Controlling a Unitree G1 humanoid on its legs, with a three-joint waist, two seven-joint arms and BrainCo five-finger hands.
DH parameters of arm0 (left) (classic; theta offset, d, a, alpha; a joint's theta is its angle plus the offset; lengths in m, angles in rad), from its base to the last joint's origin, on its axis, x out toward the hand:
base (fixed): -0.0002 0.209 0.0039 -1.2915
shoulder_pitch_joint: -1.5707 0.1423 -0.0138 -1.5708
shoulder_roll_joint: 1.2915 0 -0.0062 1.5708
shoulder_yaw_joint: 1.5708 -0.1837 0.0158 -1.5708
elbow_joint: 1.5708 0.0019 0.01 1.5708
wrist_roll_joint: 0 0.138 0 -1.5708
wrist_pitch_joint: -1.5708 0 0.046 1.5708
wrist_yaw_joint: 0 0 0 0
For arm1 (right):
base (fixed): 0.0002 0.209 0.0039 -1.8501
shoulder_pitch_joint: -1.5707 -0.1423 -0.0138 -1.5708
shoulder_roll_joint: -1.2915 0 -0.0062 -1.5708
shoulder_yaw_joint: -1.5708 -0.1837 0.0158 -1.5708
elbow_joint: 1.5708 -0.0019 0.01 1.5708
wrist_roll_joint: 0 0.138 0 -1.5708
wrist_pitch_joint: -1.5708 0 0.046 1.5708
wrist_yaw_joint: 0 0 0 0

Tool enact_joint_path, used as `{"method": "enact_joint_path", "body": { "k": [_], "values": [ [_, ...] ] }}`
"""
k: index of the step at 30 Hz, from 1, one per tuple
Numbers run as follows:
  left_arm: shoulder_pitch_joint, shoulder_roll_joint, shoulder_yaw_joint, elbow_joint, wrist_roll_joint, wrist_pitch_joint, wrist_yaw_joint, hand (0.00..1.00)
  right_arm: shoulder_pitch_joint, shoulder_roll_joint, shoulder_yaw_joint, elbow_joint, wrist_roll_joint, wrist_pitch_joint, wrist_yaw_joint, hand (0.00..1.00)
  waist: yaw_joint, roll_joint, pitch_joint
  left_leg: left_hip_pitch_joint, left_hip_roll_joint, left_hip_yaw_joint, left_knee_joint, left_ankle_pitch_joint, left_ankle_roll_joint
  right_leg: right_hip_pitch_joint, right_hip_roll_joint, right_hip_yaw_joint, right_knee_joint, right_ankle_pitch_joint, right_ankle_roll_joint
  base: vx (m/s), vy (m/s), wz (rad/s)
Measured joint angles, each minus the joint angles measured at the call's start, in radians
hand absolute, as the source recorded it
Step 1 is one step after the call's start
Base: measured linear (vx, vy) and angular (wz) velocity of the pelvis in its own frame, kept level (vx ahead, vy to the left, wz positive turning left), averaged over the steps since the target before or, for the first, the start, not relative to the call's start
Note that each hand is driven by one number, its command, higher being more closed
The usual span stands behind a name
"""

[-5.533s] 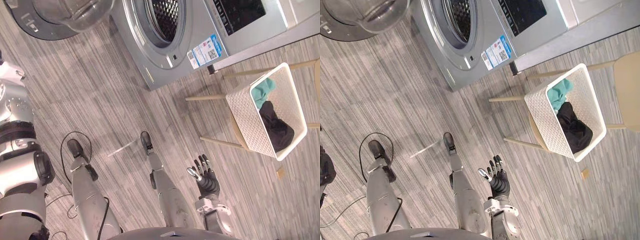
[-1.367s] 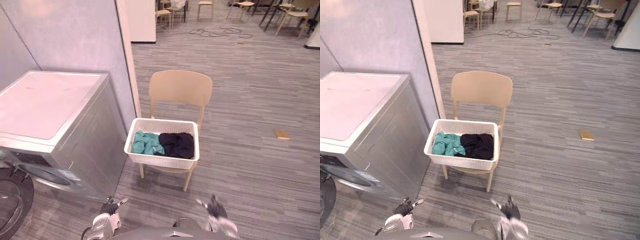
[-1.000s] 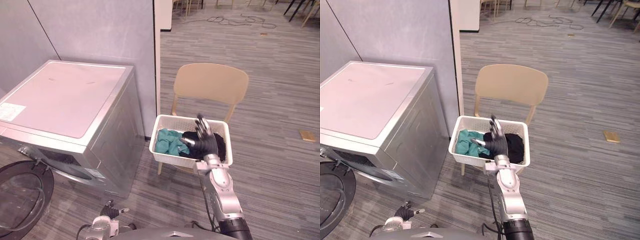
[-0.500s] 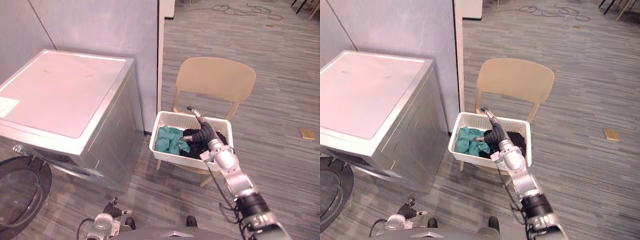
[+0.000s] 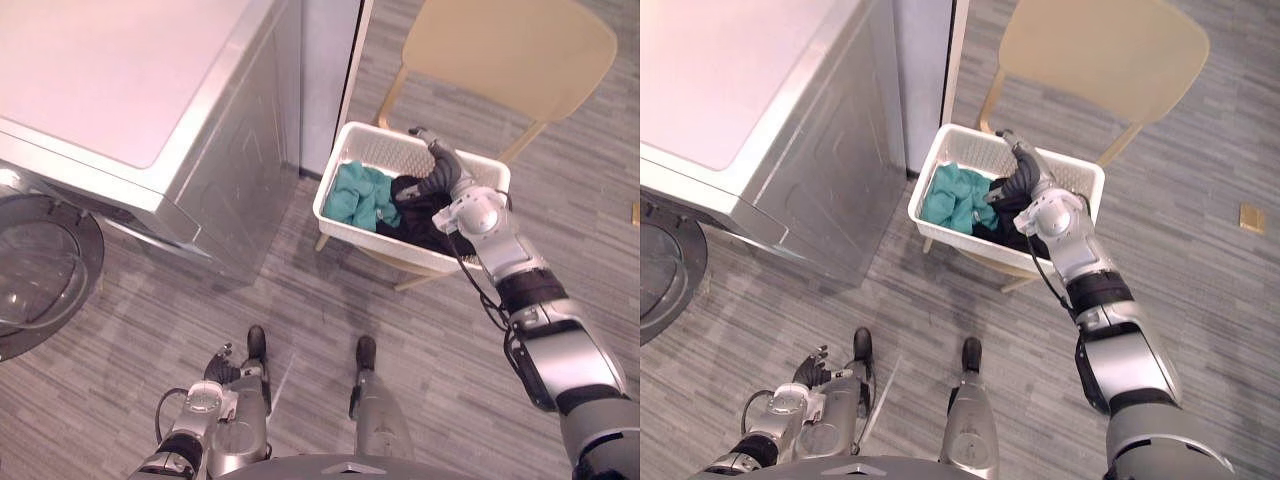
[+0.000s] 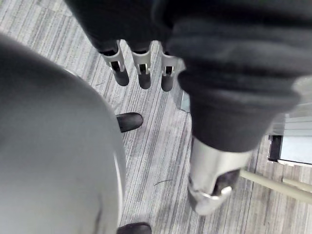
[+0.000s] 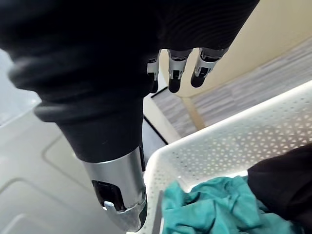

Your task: Pick up the laundry basket with both hands and put the clothes into the washing machine.

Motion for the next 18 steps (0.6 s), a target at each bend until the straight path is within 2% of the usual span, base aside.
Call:
{"method": "enact_joint_path", "body": {
  "k": [3,7,15,18],
  "values": [
    [-0.018,0.0,-0.001,-0.002,-0.021,-0.003,0.013,0.0,-0.044,-0.003,-0.007,0.073,-0.017,0.017,-0.012,0.0,0.009,0.005,0.022,-0.029,0.006,-0.005,-0.001,0.014,0.005,-0.029,0.007,-0.001,0.0,0.011,0.004,-0.02,-0.03,0.01],
    [-0.035,0.0,-0.002,-0.029,-0.046,-0.003,0.02,0.0,-0.089,-0.019,-0.069,0.077,-0.039,0.047,-0.039,0.0,0.007,0.017,0.076,-0.054,0.006,-0.017,0.001,0.017,0.006,-0.052,0.009,-0.003,0.003,0.016,0.004,0.01,-0.015,0.05],
    [-0.059,0.0,0.0,-0.034,-0.091,-0.011,0.051,0.0,-0.158,-0.018,-0.097,0.152,-0.037,0.07,-0.083,0.0,0.019,0.021,0.084,-0.146,0.006,-0.022,0.029,0.013,0.008,-0.132,0.01,-0.002,0.011,0.018,0.003,0.03,-0.034,0.04],
    [-0.079,-0.006,0.001,-0.035,-0.139,-0.025,0.064,0.0,-0.202,-0.017,-0.116,0.152,-0.035,0.071,-0.089,0.0,0.025,0.032,0.113,-0.18,0.007,-0.025,0.049,0.008,0.008,-0.159,0.01,-0.004,0.02,0.018,0.002,-0.02,-0.033,0.05]
  ]
}}
